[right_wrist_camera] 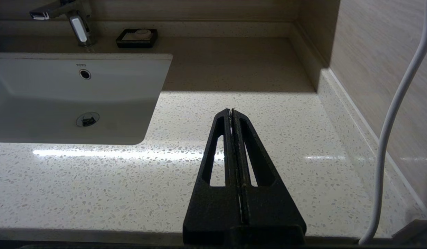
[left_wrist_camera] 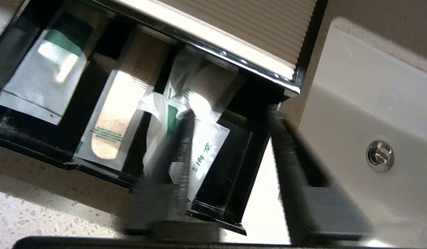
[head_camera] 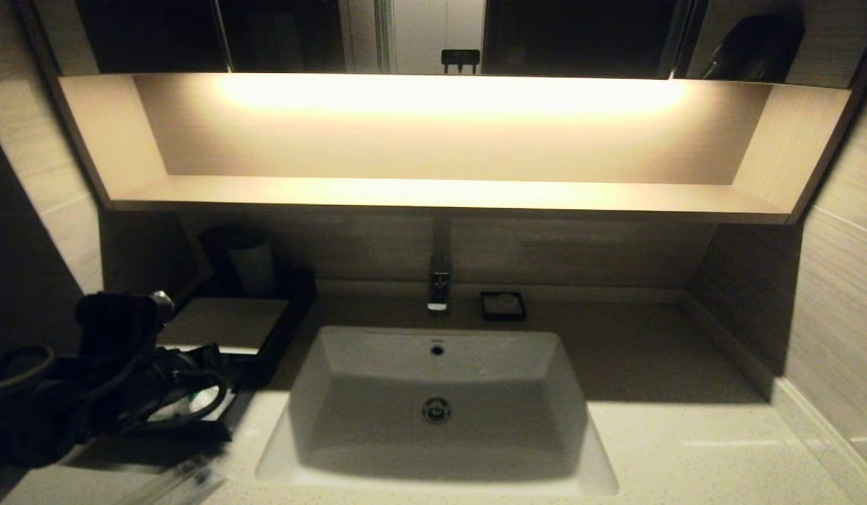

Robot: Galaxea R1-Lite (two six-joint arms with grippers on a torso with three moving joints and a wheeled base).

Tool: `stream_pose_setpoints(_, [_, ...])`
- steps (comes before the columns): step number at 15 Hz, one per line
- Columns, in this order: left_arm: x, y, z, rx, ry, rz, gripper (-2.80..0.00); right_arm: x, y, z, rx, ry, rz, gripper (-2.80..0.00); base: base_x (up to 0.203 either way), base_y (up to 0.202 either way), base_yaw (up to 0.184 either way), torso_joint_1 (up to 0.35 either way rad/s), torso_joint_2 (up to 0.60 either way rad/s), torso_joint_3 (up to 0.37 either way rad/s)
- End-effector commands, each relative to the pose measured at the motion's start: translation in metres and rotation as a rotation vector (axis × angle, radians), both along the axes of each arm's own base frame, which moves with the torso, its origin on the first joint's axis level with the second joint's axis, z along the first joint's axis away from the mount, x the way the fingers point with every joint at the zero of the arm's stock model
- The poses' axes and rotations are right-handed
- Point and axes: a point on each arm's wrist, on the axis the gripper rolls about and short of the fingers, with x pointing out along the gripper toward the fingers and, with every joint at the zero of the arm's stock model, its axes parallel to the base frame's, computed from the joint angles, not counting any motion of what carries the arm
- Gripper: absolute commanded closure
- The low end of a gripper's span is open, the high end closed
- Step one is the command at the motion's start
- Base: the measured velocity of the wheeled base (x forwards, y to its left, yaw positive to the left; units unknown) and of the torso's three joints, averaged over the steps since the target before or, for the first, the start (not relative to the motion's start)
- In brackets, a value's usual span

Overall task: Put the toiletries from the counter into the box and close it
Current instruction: Place the bathroom toiletry into the drawer

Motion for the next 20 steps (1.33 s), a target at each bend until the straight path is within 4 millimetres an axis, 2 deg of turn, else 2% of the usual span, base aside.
stream_pose_setpoints(1, [0.001, -0.001, -0.002, 0.000, 0.004, -0.002, 0.00, 0.000, 0.000, 0.000, 0.000, 0.000, 0.000, 0.00, 0.000, 0.000, 0.000, 0.000, 0.00, 0.000])
stream_pose_setpoints(8, [0.002, 0.003, -0.013, 0.057, 0.058, -0.022, 0.00, 0.000, 0.000, 0.000, 0.000, 0.000, 0.000, 0.00, 0.000, 0.000, 0.000, 0.000, 0.00, 0.000])
stream_pose_setpoints(13, [0.005, 0.020, -0.016, 0.096, 0.074, 0.005, 0.00, 0.000, 0.000, 0.000, 0.000, 0.000, 0.000, 0.00, 0.000, 0.000, 0.000, 0.000, 0.00, 0.000])
stream_pose_setpoints(20, [0.006, 0.023, -0.028, 0.123, 0.120, 0.007, 0.00, 0.000, 0.000, 0.000, 0.000, 0.000, 0.000, 0.00, 0.000, 0.000, 0.000, 0.000, 0.00, 0.000])
